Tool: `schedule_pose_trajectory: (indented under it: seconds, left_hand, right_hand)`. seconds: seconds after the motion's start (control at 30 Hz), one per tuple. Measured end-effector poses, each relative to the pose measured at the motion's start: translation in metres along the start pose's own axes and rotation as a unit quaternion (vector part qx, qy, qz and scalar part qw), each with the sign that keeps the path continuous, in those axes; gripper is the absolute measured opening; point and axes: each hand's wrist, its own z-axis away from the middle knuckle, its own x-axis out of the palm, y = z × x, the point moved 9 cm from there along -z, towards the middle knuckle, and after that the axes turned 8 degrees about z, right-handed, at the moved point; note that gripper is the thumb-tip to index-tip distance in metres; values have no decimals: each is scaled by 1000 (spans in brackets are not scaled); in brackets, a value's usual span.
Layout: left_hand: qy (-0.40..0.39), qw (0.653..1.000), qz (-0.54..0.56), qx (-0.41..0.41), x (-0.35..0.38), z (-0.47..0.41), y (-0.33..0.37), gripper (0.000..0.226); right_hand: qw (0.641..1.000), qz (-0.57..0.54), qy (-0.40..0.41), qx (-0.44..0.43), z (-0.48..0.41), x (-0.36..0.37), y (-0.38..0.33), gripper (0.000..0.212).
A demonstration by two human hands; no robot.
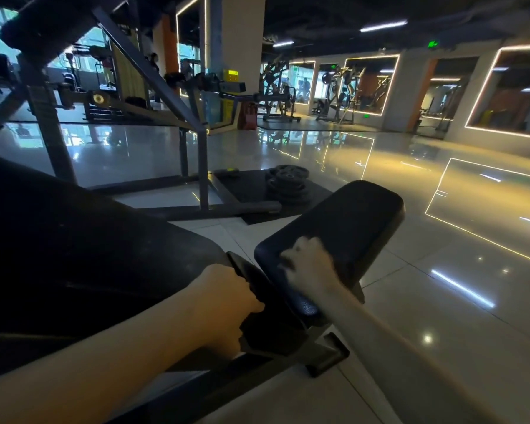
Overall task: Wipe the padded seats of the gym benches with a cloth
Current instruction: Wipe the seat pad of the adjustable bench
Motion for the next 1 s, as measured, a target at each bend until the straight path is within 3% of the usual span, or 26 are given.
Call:
schedule_pose_trajectory:
  seconds: [0.13,0.23,0.27,0.4,0.63,0.8,1.0]
  left_hand:
    - [4,1000,-10,13,-4,0,2,57]
    - [11,1000,-15,12,-5,2,1,58]
    - [14,1000,-21,15,-6,1,2,59]
    - [3,1000,-9,17,-2,1,0,63]
    - [-19,1000,4,23,-4,-1,5,65]
    - [-6,1000,-1,24,-3,-2,5,64]
    - [-4,1000,-12,20,-5,-1,8,64]
  right_hand:
    - [998,-27,-46,-21,4,20,-35,34]
    - [994,71,-39,-75,-4,5,-18,28]
    - [994,90,-22,-50,-12,-5,11,26]
    - [971,124,97,177,-26,-52,172,27]
    - [941,52,102,320,-31,-48,193,24]
    - [982,18,57,176,-45,-15,87,25]
    - [1000,-15,-26,2,-31,35,-37,27]
